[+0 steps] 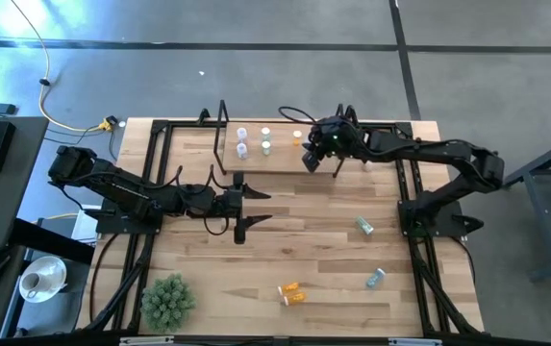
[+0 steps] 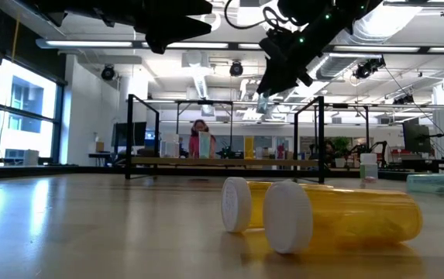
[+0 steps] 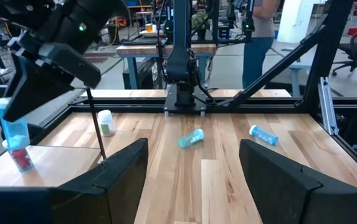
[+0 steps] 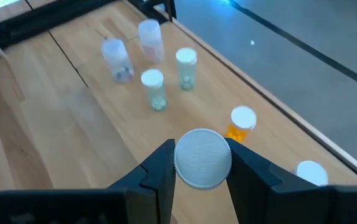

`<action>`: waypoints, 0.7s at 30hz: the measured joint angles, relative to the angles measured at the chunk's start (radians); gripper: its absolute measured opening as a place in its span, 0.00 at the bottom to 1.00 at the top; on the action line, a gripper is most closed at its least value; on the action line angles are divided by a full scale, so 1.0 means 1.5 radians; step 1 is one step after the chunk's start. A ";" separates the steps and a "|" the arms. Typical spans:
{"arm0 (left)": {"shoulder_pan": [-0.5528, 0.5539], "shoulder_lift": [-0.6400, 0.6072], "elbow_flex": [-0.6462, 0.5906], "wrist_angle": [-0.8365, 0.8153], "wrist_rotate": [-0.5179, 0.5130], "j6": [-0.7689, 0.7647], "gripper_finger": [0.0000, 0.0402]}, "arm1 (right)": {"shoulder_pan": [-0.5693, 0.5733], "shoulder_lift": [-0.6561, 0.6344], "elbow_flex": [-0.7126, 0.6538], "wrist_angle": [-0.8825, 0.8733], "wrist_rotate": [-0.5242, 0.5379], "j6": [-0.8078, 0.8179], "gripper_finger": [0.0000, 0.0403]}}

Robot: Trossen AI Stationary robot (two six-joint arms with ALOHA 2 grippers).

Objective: Pick and place medicine bottles onto shelf by color
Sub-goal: Put the top blue pill bottle on the shelf aligned with the other blue pill bottle

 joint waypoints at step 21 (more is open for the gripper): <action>0.000 0.000 0.000 -0.001 0.000 0.000 0.60 | 0.000 0.142 0.000 0.001 0.001 -0.005 0.27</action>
